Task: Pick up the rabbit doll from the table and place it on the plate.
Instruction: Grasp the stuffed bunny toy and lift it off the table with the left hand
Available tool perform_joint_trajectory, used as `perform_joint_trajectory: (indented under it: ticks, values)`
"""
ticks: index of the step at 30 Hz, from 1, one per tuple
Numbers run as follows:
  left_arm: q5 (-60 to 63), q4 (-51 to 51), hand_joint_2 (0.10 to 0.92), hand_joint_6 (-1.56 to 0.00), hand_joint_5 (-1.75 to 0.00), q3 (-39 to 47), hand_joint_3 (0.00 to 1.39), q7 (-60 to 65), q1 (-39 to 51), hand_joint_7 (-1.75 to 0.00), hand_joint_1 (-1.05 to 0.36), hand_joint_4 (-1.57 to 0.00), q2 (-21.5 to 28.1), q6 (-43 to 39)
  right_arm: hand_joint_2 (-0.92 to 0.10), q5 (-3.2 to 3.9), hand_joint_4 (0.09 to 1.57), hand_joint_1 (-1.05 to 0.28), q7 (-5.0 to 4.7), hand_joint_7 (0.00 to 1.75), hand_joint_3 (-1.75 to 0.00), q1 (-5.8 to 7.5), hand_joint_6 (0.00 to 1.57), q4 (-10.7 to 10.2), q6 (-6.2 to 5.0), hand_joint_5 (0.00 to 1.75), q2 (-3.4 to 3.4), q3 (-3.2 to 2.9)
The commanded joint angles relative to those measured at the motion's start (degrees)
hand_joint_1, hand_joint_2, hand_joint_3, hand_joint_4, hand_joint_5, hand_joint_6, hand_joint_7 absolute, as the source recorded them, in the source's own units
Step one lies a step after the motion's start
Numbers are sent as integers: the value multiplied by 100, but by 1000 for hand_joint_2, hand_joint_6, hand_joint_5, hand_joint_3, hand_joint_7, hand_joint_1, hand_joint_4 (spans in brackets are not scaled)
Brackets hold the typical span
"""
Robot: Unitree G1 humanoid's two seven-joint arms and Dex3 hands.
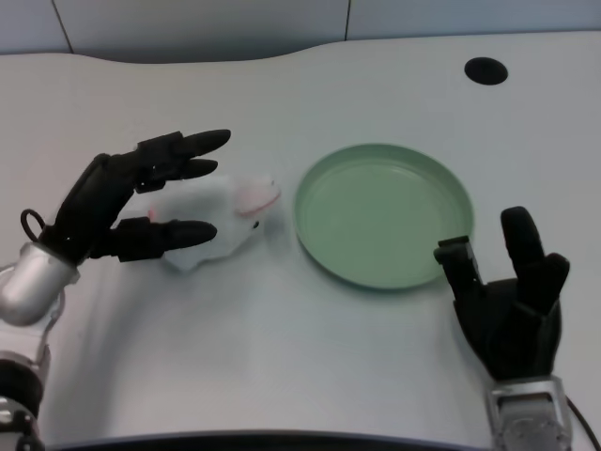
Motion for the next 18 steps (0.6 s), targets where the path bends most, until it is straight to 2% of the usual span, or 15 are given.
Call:
perform_joint_trajectory:
  ticks: [1, 3, 4, 8, 10, 13, 16, 18]
  values:
    - [1799, 256, 904, -498, -3, -1134, 4, 2099, -521, -2, -829, -592, 494, 446, -921, -1, 701, -658, 2, 3, -322, 75, 1059, 345, 8, 1077, 43, -81]
    - [2480, 378, 898, -483, -1, -1682, 1, 2899, -793, -1, -858, -566, 599, 845, -921, -2, 708, -660, -8, 4, -322, 53, 1061, 398, -14, 1066, 32, -97]
    - [2745, 471, 875, -449, 0, -1934, 0, 3185, -932, 0, -862, -499, 620, 1023, -921, 4, 709, -658, -8, 3, -320, 44, 1058, 417, -23, 1058, 31, -106]
    - [3209, 929, 862, -321, 0, -2624, 5, 3555, -1363, 0, -919, -272, 576, 1664, -921, 25, 710, -656, 58, 0, -307, 7, 1048, 492, -31, 1044, 35, -167]
    - [3215, 1036, 866, -295, 0, -2799, 6, 3643, -1442, 0, -939, -233, 564, 1775, -921, 18, 707, -653, 85, 0, -307, -3, 1044, 513, -41, 1043, 37, -186]
    - [3593, 1273, 910, -121, 0, -3386, 23, 3523, -1665, 1, -1030, -69, 363, 2571, -921, 16, 727, -656, 44, 9, -299, 46, 1062, 380, -89, 1062, 105, -186]
    - [3651, 1387, 907, -57, -7, -3678, 20, 3436, -1728, -1, -1043, -35, 260, 2866, -921, 7, 726, -658, 49, 9, -295, 80, 1061, 321, -129, 1070, 134, -180]
    - [3680, 1468, 904, -39, -11, -3847, 14, 3289, -1719, 0, -1045, -40, 169, 3078, -921, 32, 723, -653, 66, 9, -295, 110, 1062, 285, -118, 1071, 167, -189]
